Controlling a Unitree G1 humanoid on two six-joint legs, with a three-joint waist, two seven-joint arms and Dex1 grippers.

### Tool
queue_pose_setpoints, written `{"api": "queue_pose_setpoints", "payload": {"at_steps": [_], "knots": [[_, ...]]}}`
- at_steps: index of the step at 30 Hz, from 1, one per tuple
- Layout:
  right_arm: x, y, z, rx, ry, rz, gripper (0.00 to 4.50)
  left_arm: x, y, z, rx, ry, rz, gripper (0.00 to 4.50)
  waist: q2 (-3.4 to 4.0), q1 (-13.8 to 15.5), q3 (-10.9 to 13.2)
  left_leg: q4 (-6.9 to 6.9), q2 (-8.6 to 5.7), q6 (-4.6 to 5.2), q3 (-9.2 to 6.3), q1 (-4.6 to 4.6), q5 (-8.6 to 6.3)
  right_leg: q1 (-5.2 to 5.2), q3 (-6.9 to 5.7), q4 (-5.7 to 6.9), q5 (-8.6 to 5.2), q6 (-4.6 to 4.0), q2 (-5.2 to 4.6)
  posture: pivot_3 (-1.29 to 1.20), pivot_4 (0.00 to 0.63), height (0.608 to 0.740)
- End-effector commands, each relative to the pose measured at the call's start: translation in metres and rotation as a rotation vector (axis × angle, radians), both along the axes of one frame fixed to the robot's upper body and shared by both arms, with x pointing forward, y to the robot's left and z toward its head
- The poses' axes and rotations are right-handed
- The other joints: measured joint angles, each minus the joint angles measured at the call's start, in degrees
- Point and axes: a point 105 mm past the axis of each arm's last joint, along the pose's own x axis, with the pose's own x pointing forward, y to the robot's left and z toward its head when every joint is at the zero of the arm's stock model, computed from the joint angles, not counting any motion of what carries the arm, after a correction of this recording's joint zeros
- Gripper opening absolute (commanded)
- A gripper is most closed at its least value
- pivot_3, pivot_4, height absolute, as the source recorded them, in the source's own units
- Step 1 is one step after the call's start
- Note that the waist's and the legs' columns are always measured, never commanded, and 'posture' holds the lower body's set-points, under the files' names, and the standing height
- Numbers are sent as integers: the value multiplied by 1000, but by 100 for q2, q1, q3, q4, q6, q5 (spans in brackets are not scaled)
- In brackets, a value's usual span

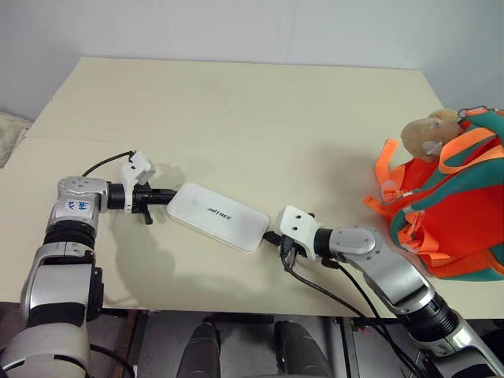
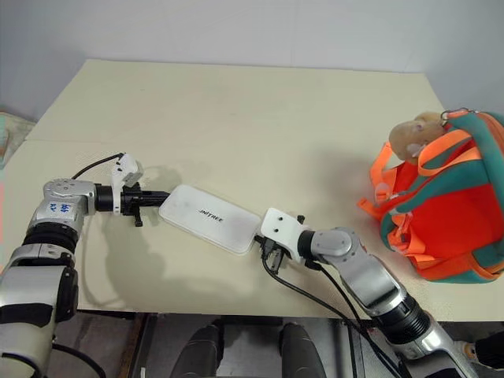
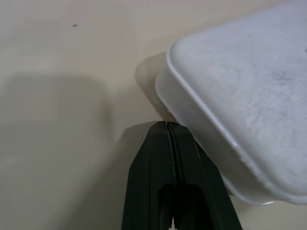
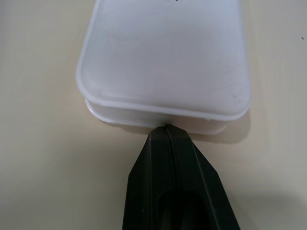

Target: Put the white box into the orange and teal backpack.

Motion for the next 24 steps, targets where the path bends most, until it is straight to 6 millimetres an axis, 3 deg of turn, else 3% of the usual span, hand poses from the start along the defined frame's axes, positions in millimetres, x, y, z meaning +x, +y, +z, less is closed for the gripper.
{"api": "queue_pose_setpoints", "payload": {"at_steps": [1,10,24], "knots": [[3,2,23,27,-87,35,0,-8,-17,-3,14,25,-108,41,0,-3,0,0,0,0,0,0,0,0,0,0,0,0,0,0,150,740],[9,-13,29,-17,-117,12,0,-28,-25,-12,11,81,-151,41,0,-26,0,-6,1,-1,0,2,0,-2,1,-1,-2,-3,0,0,150,740],[4,-20,24,-31,-94,7,0,-44,11,-13,68,121,-22,41,0,-176,0,-6,1,-1,0,7,0,-1,4,4,-3,-6,0,0,150,740]]}}
